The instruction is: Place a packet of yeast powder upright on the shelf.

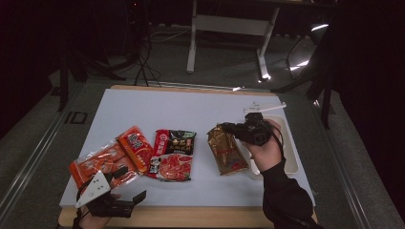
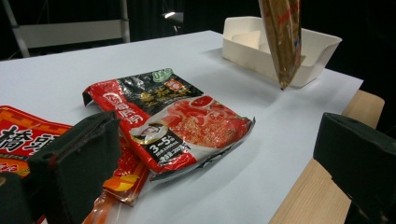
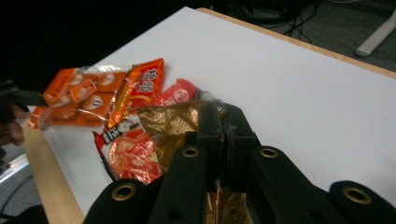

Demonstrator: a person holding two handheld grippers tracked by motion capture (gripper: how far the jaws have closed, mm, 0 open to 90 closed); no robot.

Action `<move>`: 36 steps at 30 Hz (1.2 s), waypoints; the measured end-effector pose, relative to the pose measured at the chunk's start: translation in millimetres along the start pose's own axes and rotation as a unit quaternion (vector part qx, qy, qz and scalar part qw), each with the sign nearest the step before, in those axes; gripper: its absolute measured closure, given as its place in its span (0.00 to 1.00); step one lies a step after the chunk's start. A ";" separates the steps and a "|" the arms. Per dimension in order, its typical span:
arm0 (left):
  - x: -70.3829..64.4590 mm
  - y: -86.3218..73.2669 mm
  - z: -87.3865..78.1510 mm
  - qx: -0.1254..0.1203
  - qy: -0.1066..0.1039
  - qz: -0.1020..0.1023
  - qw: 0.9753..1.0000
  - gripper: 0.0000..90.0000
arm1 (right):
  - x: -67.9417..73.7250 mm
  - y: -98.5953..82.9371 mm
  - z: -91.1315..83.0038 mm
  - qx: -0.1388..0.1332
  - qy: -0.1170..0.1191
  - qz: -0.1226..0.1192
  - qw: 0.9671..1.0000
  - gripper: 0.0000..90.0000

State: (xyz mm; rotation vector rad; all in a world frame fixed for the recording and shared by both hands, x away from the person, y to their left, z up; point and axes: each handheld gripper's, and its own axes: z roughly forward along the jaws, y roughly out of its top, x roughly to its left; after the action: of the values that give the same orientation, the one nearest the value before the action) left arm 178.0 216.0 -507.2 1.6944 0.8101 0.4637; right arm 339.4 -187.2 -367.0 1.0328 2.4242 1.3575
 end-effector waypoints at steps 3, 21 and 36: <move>0.4 0.4 0.0 -0.001 0.003 -0.001 1.000 0.01 | -1.3 5.2 -1.6 -0.007 -0.001 0.001 1.000 0.97; 0.7 -0.8 -0.9 -0.001 0.003 -0.005 1.000 0.01 | -38.2 38.1 -35.8 -0.058 -0.045 0.027 0.997 0.97; 0.0 -3.3 -7.0 0.001 0.017 -0.008 1.000 0.01 | -98.3 46.7 -60.2 -0.072 -0.103 0.057 0.990 0.97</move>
State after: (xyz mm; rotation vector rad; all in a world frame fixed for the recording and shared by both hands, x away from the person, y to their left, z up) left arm 172.4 221.2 -508.4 1.6844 0.8482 0.4830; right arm 407.4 -275.8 -312.2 1.2245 2.1157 1.3635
